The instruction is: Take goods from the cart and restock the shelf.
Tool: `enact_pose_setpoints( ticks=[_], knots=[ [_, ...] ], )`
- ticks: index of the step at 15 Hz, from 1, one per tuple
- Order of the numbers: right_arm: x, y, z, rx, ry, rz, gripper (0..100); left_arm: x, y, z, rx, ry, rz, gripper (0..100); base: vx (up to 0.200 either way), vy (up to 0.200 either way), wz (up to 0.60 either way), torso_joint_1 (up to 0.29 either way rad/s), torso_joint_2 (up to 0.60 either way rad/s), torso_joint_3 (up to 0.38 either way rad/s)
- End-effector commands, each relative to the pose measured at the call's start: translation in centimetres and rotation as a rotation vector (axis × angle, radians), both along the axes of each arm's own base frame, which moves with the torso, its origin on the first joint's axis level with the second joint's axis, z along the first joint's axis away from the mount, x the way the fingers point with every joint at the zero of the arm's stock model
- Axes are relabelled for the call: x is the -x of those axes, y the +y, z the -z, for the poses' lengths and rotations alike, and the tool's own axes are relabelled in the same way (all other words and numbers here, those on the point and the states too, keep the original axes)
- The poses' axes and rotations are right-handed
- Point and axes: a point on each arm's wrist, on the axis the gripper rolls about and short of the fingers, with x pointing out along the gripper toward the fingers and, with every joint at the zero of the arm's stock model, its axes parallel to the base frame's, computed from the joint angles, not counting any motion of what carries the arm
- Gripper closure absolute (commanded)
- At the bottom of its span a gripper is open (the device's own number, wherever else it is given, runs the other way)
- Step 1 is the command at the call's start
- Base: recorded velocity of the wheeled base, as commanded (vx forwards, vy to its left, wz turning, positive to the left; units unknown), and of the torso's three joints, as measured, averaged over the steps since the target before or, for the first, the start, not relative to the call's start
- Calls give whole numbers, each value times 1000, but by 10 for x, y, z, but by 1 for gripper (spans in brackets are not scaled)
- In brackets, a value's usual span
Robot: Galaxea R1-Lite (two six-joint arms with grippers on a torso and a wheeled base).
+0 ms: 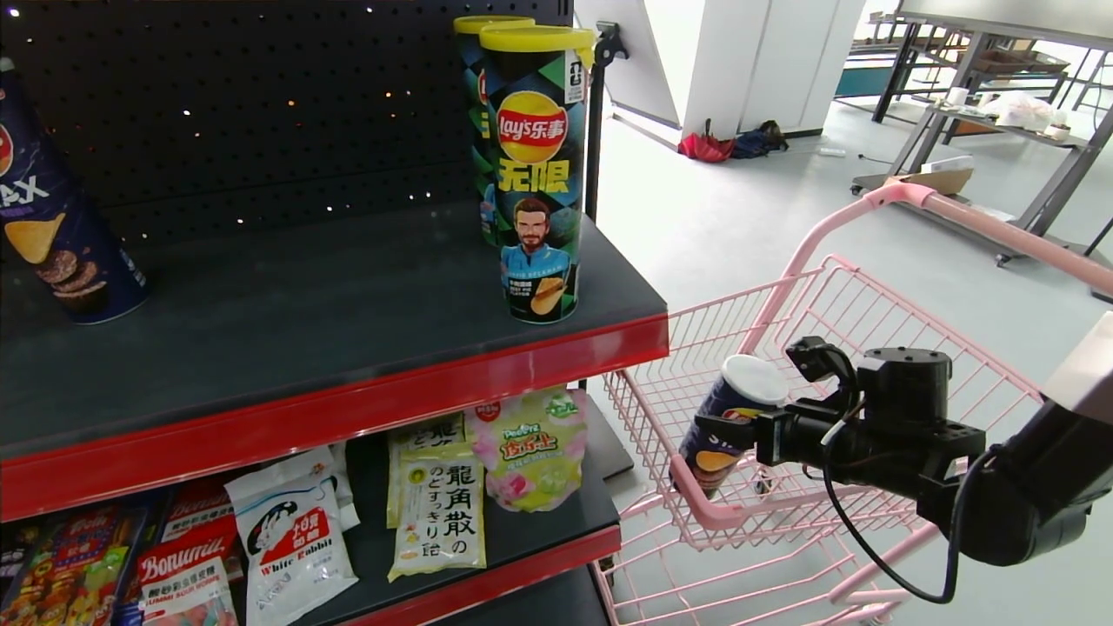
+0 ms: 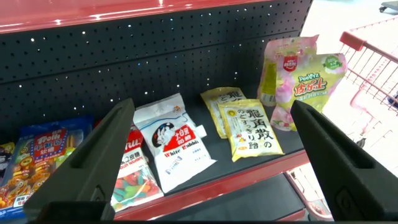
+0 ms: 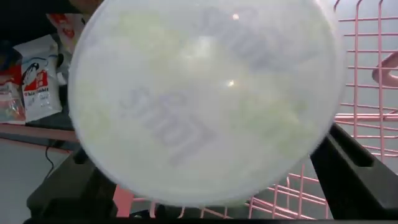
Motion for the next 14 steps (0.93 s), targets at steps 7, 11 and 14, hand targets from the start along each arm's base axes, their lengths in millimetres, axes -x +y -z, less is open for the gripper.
enact_pose_setpoints(
  ticks=[7, 11, 14],
  knots=[
    [-12, 7, 23, 4, -23, -3, 100, 0, 0, 0, 1, 1, 0, 0, 0, 0, 0, 0, 0, 0],
    [-11, 8, 20, 10, -48, 23, 100, 0, 0, 0, 1, 1, -1, 0, 0, 0, 0, 0, 0, 0],
    [-14, 9, -42, -12, -185, 43, 100, 0, 0, 0, 1, 1, 0, 0, 0, 0, 0, 0, 0, 0]
  ],
)
